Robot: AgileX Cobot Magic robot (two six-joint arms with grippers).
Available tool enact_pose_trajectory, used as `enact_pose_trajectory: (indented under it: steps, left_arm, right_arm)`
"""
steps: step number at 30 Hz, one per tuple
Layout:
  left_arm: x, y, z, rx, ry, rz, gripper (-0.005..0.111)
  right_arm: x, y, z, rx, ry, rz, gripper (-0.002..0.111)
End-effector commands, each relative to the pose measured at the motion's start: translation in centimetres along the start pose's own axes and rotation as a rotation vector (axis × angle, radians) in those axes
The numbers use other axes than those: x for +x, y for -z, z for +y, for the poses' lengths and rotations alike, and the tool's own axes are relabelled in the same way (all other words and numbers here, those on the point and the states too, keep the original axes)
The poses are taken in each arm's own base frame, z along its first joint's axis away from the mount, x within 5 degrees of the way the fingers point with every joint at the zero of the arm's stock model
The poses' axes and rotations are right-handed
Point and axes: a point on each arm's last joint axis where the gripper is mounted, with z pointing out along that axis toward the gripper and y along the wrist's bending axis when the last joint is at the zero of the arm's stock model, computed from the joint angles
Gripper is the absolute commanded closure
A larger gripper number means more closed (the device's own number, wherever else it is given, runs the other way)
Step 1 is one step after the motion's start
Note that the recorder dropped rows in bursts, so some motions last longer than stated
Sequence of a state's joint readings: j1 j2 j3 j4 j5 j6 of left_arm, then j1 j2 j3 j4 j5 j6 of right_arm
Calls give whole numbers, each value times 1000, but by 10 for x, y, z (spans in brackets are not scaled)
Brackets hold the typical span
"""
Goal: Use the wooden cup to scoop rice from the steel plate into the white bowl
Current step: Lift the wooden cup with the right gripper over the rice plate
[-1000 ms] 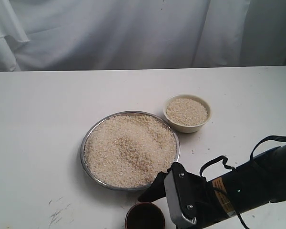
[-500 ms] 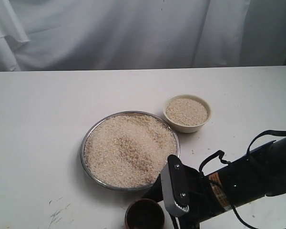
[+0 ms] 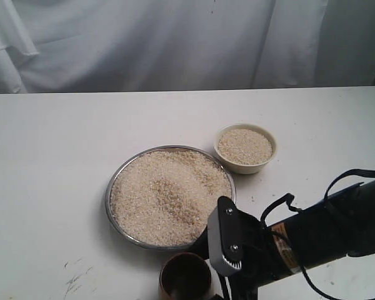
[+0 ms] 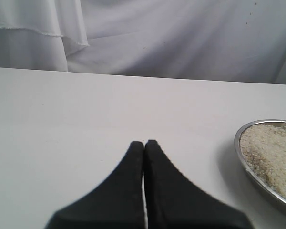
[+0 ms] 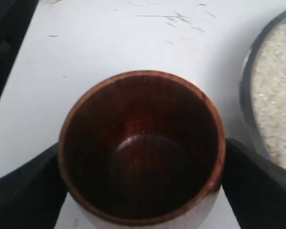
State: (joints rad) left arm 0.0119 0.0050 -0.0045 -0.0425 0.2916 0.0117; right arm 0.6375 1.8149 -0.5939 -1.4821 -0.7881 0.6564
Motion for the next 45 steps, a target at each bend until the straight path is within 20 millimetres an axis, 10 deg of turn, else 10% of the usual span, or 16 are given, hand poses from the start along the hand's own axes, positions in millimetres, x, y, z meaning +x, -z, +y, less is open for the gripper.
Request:
enact_pose_trajectory:
  steps: [1,25,36,45]
  left_arm:
    - [1,0,0,2,4,-7,107]
    - [1,0,0,2,4,-7,107]
    - [1,0,0,2,4,-7,107]
    - [1,0,0,2,4,-7,107]
  right_arm:
    - [-6,8,-10,132,-60,19,97]
    - [-87,61,-62,423,-73,-3,108]
    - [-94,85,-89,584,-124,-25,108]
    - [-74,61,-114,587,-149,54,108]
